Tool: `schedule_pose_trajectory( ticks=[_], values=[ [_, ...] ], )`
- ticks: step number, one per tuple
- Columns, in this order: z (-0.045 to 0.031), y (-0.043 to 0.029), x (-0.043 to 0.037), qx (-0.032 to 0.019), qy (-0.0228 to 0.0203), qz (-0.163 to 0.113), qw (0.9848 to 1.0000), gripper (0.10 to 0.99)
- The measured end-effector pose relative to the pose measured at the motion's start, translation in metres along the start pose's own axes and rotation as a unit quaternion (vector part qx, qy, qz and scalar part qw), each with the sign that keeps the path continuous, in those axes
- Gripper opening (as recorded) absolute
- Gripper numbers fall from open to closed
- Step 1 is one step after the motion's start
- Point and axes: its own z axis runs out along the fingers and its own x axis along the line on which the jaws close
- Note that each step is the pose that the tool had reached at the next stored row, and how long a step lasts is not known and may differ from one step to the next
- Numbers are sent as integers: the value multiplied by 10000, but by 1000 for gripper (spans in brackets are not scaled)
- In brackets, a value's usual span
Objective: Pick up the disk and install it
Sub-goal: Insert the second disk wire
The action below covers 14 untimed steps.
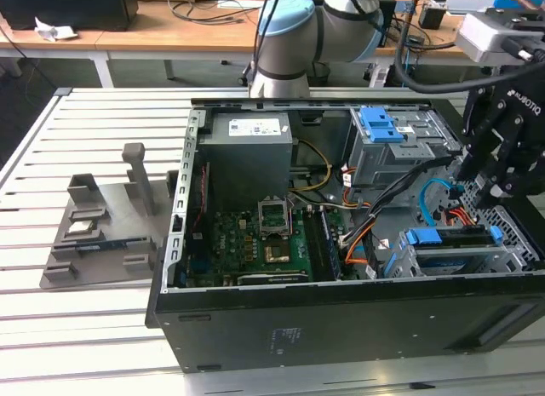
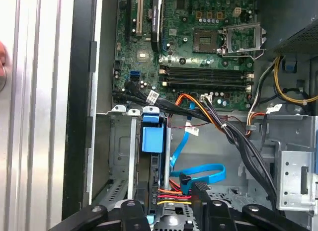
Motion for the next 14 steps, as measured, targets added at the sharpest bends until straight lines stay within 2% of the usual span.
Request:
schedule_pose_trajectory(
  ticks=[1, 2, 3, 8, 14],
  values=[
    [89, 79, -21, 0, 16, -28, 10000, 482],
    [136, 77, -27, -2, 136, -128, 9998, 337],
    [163, 76, -25, -4, 218, -195, 9996, 106],
    [190, 82, 94, -5, 231, -195, 9995, 106],
    [240, 81, 104, -19, 226, 94, 9997, 106]
  ],
)
